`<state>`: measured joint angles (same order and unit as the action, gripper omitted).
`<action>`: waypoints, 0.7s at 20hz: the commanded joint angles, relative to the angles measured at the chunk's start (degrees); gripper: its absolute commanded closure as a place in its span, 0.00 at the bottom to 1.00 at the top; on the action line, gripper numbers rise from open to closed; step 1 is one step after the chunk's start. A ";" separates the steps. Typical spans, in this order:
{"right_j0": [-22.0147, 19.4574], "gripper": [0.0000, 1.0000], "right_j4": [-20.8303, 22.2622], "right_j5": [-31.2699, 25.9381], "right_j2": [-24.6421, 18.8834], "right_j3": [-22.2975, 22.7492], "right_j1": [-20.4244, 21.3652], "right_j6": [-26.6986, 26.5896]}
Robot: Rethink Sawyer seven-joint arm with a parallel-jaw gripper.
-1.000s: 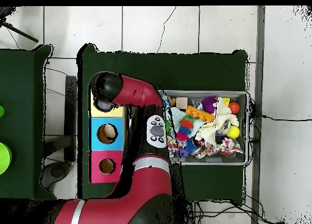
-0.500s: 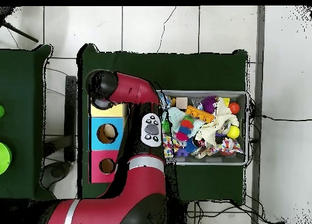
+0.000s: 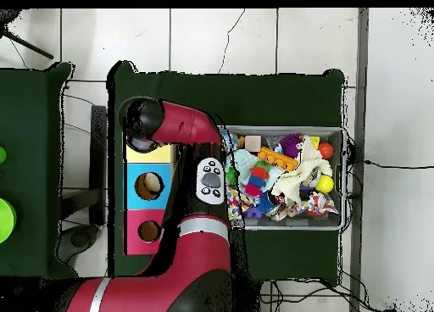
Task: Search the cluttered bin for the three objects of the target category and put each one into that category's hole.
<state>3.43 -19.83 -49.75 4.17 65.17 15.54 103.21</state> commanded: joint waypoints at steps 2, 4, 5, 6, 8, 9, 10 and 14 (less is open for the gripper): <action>-1.01 1.00 -1.80 0.71 -2.09 2.79 -2.02 14.14; -1.14 1.00 -1.95 -1.23 -1.91 2.24 -1.17 14.42; -1.15 1.00 -2.06 -2.24 -1.83 1.82 -0.83 14.67; -1.16 1.00 -2.16 -3.26 -1.76 1.40 -0.50 14.91; -1.14 1.00 -2.44 -5.18 -1.69 0.77 0.48 15.44; -1.13 1.00 -2.65 -5.88 -1.68 0.56 1.01 15.75; -1.12 1.00 -2.86 -6.59 -1.66 0.36 1.53 16.06; -1.26 1.00 -3.10 -9.41 -1.38 -0.45 3.14 16.50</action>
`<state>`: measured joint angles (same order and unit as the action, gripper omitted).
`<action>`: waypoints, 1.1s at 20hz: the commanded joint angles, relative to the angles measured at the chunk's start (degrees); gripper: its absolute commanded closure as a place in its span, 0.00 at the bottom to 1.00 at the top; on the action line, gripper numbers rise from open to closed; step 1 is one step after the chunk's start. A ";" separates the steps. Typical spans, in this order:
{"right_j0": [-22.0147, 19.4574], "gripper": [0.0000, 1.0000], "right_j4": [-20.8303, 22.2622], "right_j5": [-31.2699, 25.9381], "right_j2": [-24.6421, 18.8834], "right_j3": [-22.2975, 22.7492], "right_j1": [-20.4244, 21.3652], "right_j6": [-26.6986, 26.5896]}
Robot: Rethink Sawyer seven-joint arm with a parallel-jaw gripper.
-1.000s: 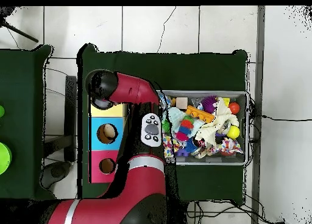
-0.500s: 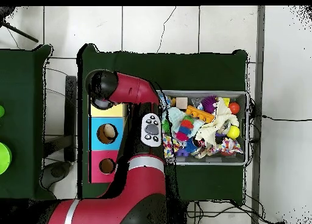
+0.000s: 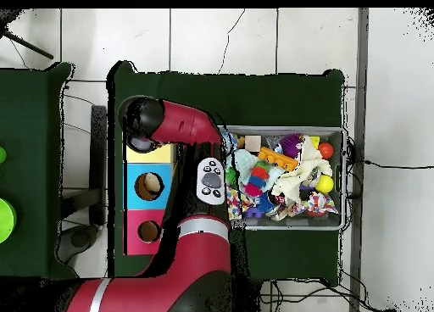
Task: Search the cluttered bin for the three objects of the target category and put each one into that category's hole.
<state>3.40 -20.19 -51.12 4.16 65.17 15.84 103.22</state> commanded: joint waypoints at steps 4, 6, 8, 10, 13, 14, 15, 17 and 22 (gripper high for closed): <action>-1.76 1.00 -2.94 -10.01 -1.31 -0.56 4.28 16.14; -1.93 1.00 -3.06 -11.18 -1.24 -0.68 4.94 16.15; -2.15 1.00 -3.17 -12.92 -1.15 -1.47 5.37 16.41; -2.33 1.00 -3.10 -14.48 -1.01 -2.54 5.63 16.69; -2.62 1.00 -3.02 -15.47 -0.87 -3.00 6.16 16.43; -2.64 1.00 -3.02 -15.35 -0.78 -2.77 6.39 16.29; -2.65 1.00 -3.02 -15.22 -0.69 -2.54 6.63 16.16; -2.65 1.00 -2.86 -15.17 -0.50 -2.37 7.06 15.96; -2.97 1.00 -2.56 -14.65 -0.25 -1.50 8.14 14.84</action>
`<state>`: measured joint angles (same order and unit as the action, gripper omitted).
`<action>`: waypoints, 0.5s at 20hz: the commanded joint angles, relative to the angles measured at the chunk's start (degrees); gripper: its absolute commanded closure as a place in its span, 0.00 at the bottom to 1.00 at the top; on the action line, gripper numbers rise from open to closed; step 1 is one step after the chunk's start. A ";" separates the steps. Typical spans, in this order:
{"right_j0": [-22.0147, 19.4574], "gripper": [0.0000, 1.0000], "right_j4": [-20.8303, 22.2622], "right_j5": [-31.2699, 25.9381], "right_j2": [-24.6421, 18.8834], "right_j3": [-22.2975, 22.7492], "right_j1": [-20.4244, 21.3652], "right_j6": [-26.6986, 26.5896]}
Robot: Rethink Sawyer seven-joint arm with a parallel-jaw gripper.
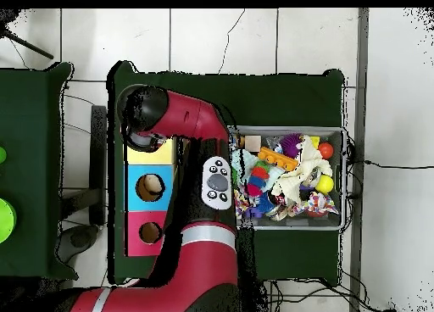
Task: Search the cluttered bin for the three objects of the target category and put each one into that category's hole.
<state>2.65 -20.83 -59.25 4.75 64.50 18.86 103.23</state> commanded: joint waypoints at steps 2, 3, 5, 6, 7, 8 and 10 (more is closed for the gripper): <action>-2.20 1.00 -2.10 -6.02 -0.84 0.12 5.81 14.73; -2.12 1.00 -2.13 -5.95 -0.77 0.25 5.94 14.88; -2.22 1.00 -2.26 -5.48 -0.87 0.41 5.93 14.78; -2.33 1.00 -2.45 -4.63 -1.00 0.90 6.08 14.53; -2.34 1.00 -2.64 -3.97 -1.04 1.34 6.22 14.59; -2.50 1.00 -2.59 -4.65 -1.20 1.29 6.17 14.28; -2.84 1.00 -2.72 -4.18 -1.39 2.11 6.65 13.57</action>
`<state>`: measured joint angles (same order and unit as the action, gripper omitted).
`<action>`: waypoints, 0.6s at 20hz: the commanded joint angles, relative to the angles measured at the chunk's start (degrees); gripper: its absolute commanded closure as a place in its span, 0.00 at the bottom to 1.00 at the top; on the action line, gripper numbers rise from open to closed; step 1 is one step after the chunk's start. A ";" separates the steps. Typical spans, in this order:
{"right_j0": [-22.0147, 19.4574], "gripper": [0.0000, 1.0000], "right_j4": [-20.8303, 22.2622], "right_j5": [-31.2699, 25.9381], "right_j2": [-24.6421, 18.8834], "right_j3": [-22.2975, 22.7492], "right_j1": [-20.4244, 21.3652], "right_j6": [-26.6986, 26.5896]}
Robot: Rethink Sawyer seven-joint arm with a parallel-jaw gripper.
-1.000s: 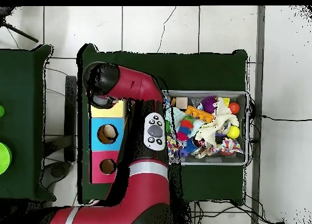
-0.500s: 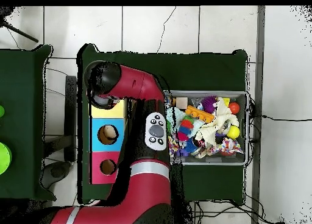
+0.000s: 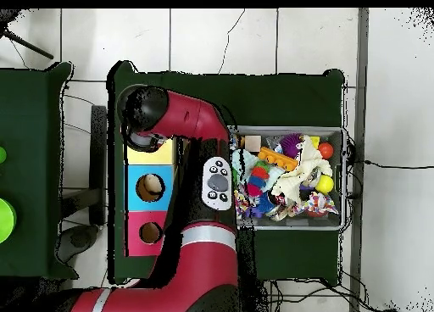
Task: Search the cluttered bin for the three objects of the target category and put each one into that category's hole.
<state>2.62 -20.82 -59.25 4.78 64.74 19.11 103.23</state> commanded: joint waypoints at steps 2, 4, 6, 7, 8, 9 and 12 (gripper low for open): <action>-3.32 1.00 -2.39 -4.70 -1.48 2.70 7.34 12.13; -4.12 1.00 -2.01 -4.00 -1.71 4.86 8.80 9.55; -5.12 1.00 -1.75 -2.77 -2.19 7.49 10.02 6.75; -5.60 1.00 -1.58 -2.23 -2.45 8.68 10.55 5.59; -6.01 1.00 -1.23 -1.43 -2.64 9.87 11.04 4.33; -6.50 1.00 -0.81 -0.35 -2.87 11.01 11.44 3.04; -8.44 1.00 -0.50 2.62 -4.28 14.33 12.19 -0.09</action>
<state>-1.43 -20.90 -59.30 4.60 69.15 26.13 103.23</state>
